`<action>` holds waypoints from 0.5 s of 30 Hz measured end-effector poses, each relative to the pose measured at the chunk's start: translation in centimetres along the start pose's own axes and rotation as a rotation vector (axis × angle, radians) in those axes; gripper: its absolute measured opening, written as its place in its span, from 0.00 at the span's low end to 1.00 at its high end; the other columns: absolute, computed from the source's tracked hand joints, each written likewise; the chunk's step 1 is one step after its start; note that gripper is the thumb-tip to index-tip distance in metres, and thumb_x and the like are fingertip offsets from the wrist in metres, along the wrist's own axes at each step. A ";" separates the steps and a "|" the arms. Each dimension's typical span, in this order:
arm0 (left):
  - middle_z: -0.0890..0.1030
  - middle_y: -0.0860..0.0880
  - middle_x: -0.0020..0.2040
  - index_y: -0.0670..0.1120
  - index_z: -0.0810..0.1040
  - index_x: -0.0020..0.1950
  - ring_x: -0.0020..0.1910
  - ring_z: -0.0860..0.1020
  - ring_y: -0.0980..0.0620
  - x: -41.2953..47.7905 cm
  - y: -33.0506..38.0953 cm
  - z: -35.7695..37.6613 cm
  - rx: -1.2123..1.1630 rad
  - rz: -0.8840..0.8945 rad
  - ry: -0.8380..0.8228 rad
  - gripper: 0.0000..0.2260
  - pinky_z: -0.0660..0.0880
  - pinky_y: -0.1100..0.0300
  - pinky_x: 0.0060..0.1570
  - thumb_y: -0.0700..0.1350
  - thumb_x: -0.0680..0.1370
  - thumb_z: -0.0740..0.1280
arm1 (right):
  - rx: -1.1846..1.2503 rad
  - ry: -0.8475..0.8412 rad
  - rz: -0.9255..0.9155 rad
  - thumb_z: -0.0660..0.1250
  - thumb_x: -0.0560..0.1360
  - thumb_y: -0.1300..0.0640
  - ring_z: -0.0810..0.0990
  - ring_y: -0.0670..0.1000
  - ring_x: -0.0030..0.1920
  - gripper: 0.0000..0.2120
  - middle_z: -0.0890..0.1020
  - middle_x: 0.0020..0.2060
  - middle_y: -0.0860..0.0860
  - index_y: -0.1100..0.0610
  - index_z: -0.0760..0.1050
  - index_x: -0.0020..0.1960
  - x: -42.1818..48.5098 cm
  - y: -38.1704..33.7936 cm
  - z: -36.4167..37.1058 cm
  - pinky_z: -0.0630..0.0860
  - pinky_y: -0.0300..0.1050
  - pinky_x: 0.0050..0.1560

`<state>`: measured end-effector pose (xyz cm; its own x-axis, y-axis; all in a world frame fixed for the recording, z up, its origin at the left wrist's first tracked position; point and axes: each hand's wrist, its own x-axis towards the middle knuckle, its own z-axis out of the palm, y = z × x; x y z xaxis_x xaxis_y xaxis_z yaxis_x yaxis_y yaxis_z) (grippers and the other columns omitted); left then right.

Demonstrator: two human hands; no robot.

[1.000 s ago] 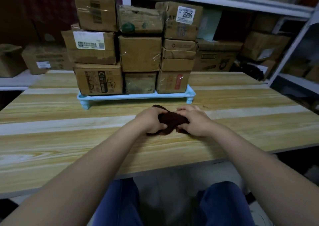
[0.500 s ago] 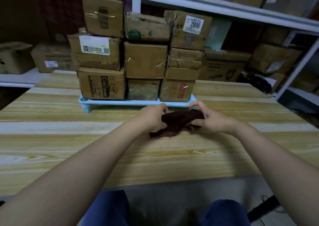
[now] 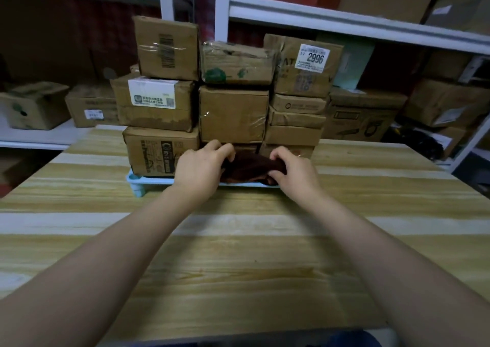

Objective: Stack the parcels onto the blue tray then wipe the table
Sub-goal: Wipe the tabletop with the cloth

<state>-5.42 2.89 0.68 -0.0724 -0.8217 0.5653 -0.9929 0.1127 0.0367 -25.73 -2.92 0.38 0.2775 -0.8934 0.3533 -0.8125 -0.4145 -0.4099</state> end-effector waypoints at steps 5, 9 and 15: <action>0.80 0.44 0.49 0.46 0.81 0.50 0.46 0.75 0.40 -0.1 -0.2 2.1 0.090 0.023 0.077 0.12 0.65 0.54 0.36 0.33 0.69 0.71 | -0.258 0.139 -0.070 0.73 0.74 0.52 0.72 0.55 0.55 0.13 0.73 0.53 0.52 0.50 0.80 0.59 0.2 1.0 1.2 0.74 0.52 0.53; 0.78 0.43 0.47 0.43 0.81 0.50 0.46 0.74 0.41 0.2 0.4 2.6 0.074 0.078 0.075 0.11 0.66 0.53 0.38 0.32 0.71 0.69 | -0.253 0.122 -0.271 0.71 0.72 0.65 0.77 0.58 0.53 0.16 0.77 0.53 0.54 0.55 0.79 0.58 0.3 0.7 1.7 0.74 0.55 0.50; 0.78 0.49 0.57 0.50 0.79 0.63 0.55 0.77 0.46 0.0 1.6 2.8 0.008 -0.107 -0.221 0.17 0.75 0.54 0.46 0.37 0.76 0.62 | -0.232 0.009 -0.145 0.58 0.82 0.56 0.78 0.58 0.59 0.16 0.81 0.61 0.51 0.52 0.78 0.66 -0.6 2.1 2.8 0.69 0.52 0.57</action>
<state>-7.24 1.54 -1.55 0.0157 -0.9310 0.3646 -0.9967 0.0144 0.0798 -26.19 -3.76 -3.03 0.3960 -0.8255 0.4022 -0.8605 -0.4865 -0.1510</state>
